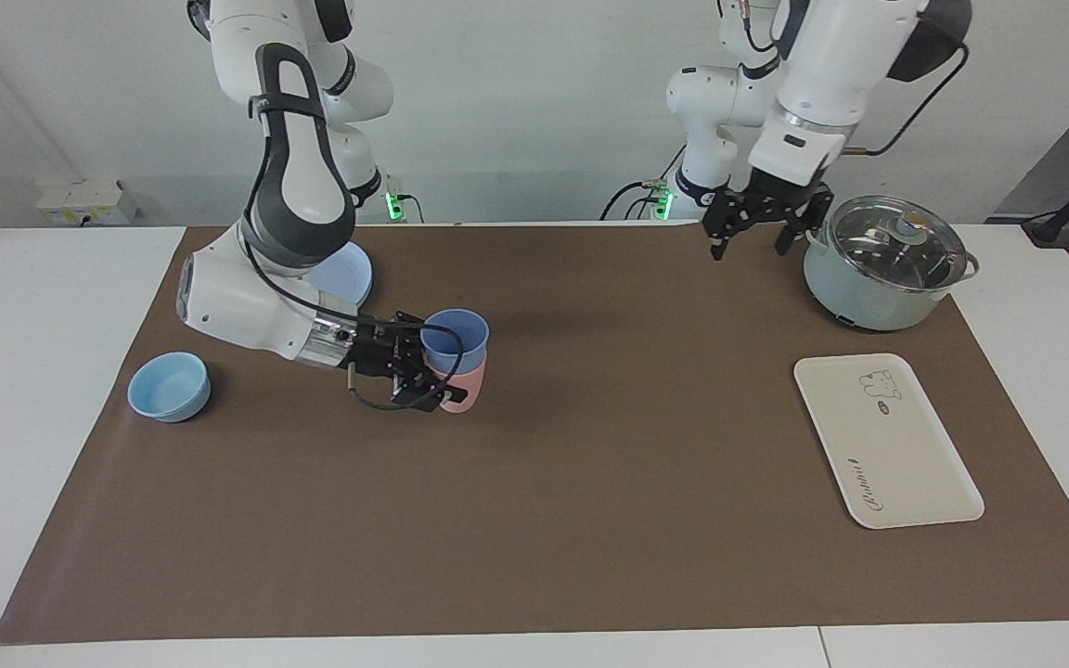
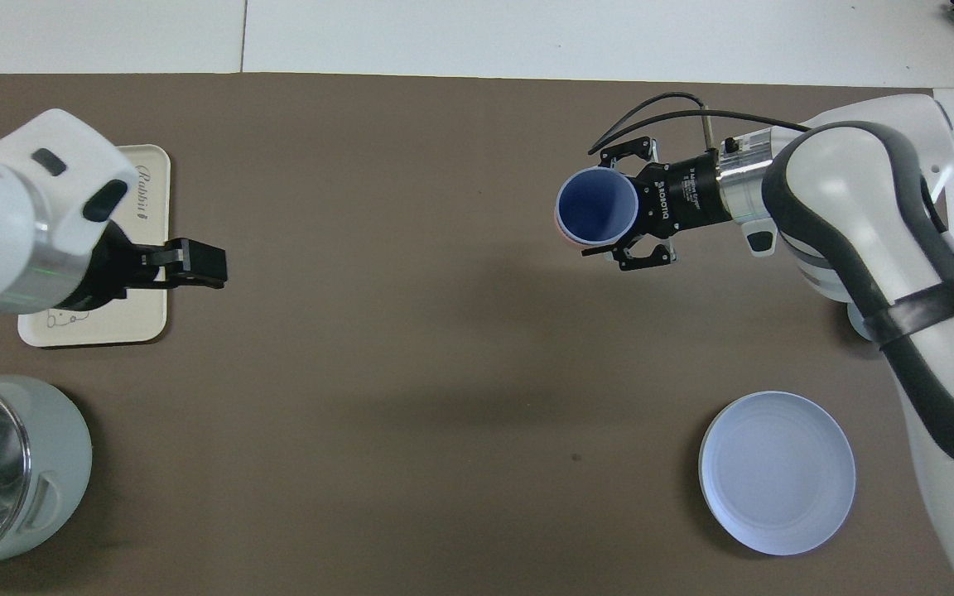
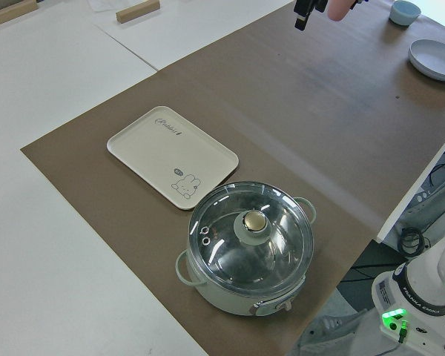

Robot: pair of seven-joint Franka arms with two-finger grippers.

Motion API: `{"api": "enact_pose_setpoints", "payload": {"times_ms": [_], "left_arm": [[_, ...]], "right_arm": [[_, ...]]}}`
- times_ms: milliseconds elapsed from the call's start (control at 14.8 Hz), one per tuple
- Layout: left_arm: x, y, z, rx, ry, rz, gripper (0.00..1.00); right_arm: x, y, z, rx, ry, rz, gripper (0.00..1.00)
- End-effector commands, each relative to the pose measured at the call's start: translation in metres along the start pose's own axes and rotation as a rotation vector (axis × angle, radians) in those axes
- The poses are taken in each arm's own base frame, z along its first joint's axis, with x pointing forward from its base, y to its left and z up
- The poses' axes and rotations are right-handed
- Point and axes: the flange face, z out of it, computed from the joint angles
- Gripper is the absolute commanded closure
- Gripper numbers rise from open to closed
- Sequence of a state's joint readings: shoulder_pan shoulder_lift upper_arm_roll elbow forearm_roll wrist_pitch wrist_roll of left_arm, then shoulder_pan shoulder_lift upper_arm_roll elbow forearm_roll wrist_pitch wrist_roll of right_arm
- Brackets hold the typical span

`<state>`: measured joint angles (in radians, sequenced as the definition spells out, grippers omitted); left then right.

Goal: Place cup on tray
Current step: 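Carry the cup toward the left gripper while the left gripper reaches it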

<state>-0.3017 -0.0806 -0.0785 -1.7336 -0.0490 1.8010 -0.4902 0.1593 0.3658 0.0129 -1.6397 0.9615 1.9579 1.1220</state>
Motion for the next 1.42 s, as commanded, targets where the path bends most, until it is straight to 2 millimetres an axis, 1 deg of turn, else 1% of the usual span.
{"api": "enact_pose_setpoints", "payload": {"times_ms": [0, 135, 203, 270, 338, 405, 473, 541, 676, 743, 811, 946, 1081, 1216, 1351], "left_arm": [[-0.029, 0.037, 0.009, -0.152, 0.08, -0.19, 0.0], [-0.048, 0.077, 0.013, -0.246, 0.131, -0.224, 0.0], [-0.055, 0.095, 0.015, -0.288, 0.152, -0.238, 0.0], [-0.059, 0.107, 0.013, -0.324, 0.171, -0.254, 0.0], [-0.06, 0.117, 0.021, -0.338, 0.175, -0.247, 0.01], [-0.064, 0.132, 0.028, -0.353, 0.176, -0.232, 0.01], [-0.067, 0.146, 0.037, -0.369, 0.181, -0.216, 0.05], [-0.065, 0.153, 0.041, -0.384, 0.188, -0.219, 0.08], [-0.058, 0.169, 0.056, -0.378, 0.18, -0.211, 0.24], [-0.053, 0.175, 0.066, -0.369, 0.176, -0.209, 0.29], [-0.047, 0.18, 0.069, -0.373, 0.178, -0.21, 0.3], [-0.042, 0.184, 0.066, -0.383, 0.184, -0.212, 0.3], [-0.036, 0.181, 0.069, -0.388, 0.193, -0.222, 0.3], [-0.028, 0.177, 0.079, -0.382, 0.194, -0.235, 0.31], [-0.028, 0.175, 0.079, -0.37, 0.187, -0.237, 0.31]], "right_arm": [[-0.028, 0.005, 0.012, 0.043, 0.013, 0.05, 1.0], [-0.046, 0.003, 0.023, 0.062, 0.023, 0.044, 1.0], [-0.05, 0.003, 0.027, 0.063, 0.024, 0.042, 1.0], [-0.052, 0.004, 0.03, 0.058, 0.022, 0.048, 1.0], [-0.054, 0.004, 0.031, 0.058, 0.023, 0.046, 1.0], [-0.054, 0.004, 0.031, 0.057, 0.022, 0.046, 1.0], [-0.055, 0.005, 0.032, 0.057, 0.023, 0.042, 1.0], [-0.055, 0.004, 0.032, 0.068, 0.028, 0.044, 1.0], [-0.065, 0.004, 0.042, 0.093, 0.04, 0.03, 1.0], [-0.065, 0.003, 0.044, 0.107, 0.046, 0.035, 1.0], [-0.067, 0.003, 0.046, 0.107, 0.046, 0.04, 1.0], [-0.068, 0.003, 0.046, 0.108, 0.046, 0.039, 1.0], [-0.067, 0.003, 0.046, 0.106, 0.047, 0.04, 1.0], [-0.067, 0.003, 0.044, 0.109, 0.046, 0.041, 1.0], [-0.067, 0.003, 0.045, 0.107, 0.047, 0.039, 1.0]]}}
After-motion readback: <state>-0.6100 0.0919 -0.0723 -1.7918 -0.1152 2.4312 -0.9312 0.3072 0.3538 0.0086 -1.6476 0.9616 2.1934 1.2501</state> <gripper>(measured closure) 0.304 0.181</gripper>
